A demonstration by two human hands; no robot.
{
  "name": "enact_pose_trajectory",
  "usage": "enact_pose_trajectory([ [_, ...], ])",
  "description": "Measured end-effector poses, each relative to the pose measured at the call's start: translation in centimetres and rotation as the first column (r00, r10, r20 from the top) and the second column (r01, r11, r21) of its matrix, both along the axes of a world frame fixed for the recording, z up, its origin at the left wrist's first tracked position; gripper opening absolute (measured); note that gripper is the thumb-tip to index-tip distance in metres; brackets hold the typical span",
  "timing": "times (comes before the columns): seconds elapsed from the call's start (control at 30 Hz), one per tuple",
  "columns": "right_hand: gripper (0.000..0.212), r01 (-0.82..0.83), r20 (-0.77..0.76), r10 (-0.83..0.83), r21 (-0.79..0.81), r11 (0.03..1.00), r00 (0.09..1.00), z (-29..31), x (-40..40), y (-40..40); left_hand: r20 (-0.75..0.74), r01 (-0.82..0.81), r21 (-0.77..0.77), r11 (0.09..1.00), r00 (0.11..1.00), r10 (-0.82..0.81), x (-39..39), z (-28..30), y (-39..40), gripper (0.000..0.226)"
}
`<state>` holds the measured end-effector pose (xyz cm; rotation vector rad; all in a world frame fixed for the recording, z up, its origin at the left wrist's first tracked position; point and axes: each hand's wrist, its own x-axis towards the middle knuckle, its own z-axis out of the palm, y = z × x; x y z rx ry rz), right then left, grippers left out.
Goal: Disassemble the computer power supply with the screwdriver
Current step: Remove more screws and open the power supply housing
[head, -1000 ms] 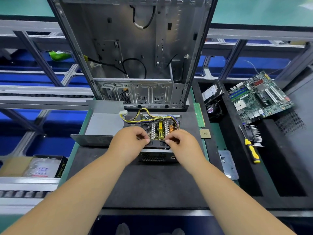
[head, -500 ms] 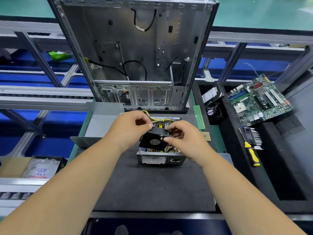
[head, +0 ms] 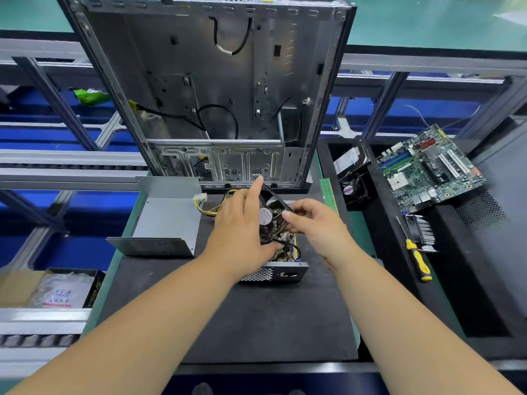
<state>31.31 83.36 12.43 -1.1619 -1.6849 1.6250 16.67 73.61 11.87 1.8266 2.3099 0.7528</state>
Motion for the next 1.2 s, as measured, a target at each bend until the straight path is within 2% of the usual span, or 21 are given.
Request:
enact_pose_trajectory([
  [0.07,0.007,-0.002,0.011,0.002,-0.018,1.000,1.000,-0.5,0.2,0.2,-0.055,-0.032,0.004,0.999,0.998,0.032,0.3,-0.6,0.5,0.120],
  [0.13,0.006,-0.007,0.060,0.007,-0.008,1.000,0.998,-1.2,0.8,0.5,-0.028,-0.036,-0.041,0.998,0.999,0.035,0.3,-1.2,0.9,0.117],
  [0.2,0.005,-0.005,0.217,-0.007,0.057,0.998,0.976,-1.9,1.9,0.8,0.002,-0.039,-0.080,0.996,0.999,0.039,0.2,-1.8,1.3,0.115],
  [0.27,0.011,-0.051,0.409,-0.008,0.132,0.990,0.913,-2.6,3.0,1.0,0.004,-0.052,-0.075,0.996,0.999,0.053,0.3,-2.3,1.5,0.111],
  [0.33,0.014,-0.121,0.528,0.041,0.117,0.986,0.848,-3.3,3.8,0.9,-0.010,-0.066,-0.058,0.996,0.998,0.066,0.4,-2.7,1.4,0.108],
  [0.4,0.015,-0.163,0.574,0.104,0.052,0.985,0.812,-3.9,4.1,0.6,-0.039,-0.090,-0.037,0.995,0.995,0.088,0.5,-2.9,1.3,0.104],
  [0.5,0.018,-0.207,0.594,0.157,0.016,0.978,0.789,-4.4,4.2,0.1,-0.073,-0.134,-0.024,0.991,0.989,0.132,0.6,-2.9,1.1,0.102],
  [0.67,0.023,-0.223,0.568,0.192,-0.016,0.975,0.800,-4.7,3.9,-0.4,-0.079,-0.128,-0.029,0.991,0.989,0.125,0.7,-2.9,1.1,0.102],
  [0.87,0.028,-0.194,0.562,0.153,0.014,0.981,0.813,-5.4,3.3,-0.8,-0.095,-0.124,-0.049,0.991,0.988,0.119,0.8,-2.9,1.3,0.101],
  [1.03,0.029,-0.131,0.495,0.079,0.071,0.989,0.865,-6.4,3.8,-1.3,-0.111,-0.123,-0.071,0.990,0.987,0.115,0.8,-3.2,1.4,0.101],
  [1.2,0.026,-0.075,0.362,0.047,0.064,0.995,0.931,-7.1,4.1,-2.1,-0.127,-0.132,-0.071,0.989,0.984,0.122,0.8,-3.4,1.5,0.101],
])
